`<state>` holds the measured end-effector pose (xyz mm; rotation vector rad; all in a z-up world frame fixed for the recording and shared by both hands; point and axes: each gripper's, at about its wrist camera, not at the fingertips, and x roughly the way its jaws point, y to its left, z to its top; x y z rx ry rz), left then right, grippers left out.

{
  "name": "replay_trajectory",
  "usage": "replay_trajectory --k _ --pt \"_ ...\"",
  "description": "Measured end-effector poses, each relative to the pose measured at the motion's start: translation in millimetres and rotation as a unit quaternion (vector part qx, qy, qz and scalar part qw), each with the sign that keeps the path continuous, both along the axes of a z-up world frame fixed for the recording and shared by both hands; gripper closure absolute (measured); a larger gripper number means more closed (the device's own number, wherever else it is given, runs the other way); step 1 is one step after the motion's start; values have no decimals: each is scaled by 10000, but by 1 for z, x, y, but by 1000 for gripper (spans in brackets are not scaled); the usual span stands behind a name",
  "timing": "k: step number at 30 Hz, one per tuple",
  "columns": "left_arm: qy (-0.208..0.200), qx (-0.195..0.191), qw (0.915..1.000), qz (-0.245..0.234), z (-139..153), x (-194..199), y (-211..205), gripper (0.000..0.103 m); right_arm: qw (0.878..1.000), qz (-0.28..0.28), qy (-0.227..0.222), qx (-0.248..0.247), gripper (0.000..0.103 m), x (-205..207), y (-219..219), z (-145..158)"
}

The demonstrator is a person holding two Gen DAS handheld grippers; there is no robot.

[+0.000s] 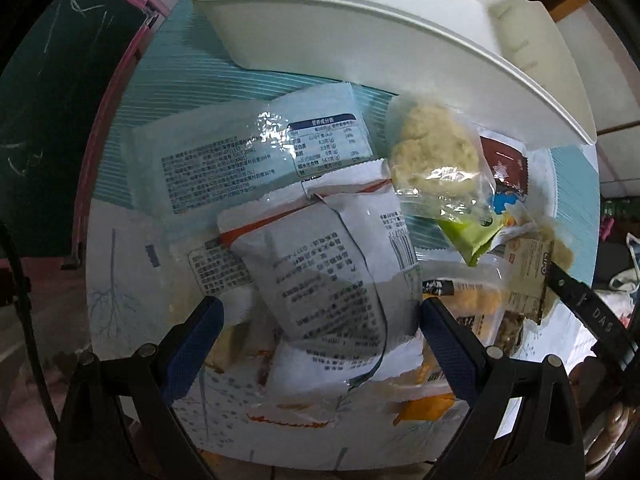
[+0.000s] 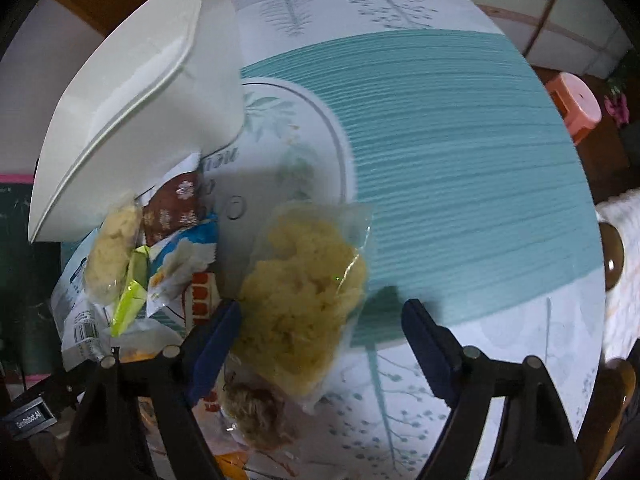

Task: Organize snacks
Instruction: 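Grasp the yellow puffed-snack bag with the right tool while the left tool grasps the white printed bag, then carry both bags into the white tray and open both tools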

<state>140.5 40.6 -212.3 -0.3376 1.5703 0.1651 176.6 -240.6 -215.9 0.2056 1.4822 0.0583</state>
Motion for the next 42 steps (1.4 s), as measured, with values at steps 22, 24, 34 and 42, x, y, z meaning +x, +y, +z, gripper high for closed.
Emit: replay_trajectory --k 22,24,34,42 --pt "-306 120 9993 -158 12 -30 19 51 9970 496 56 -589 45 14 43 3" --pt "-511 158 9982 -254 31 -33 18 51 9972 436 5 -605 45 15 38 13" --pt "-1918 416 9792 -523 138 -29 23 51 9969 232 -679 -318 45 -14 35 101" --pt "-3100 658 9468 -564 201 -2 32 51 9858 585 -1565 -176 45 -23 68 179"
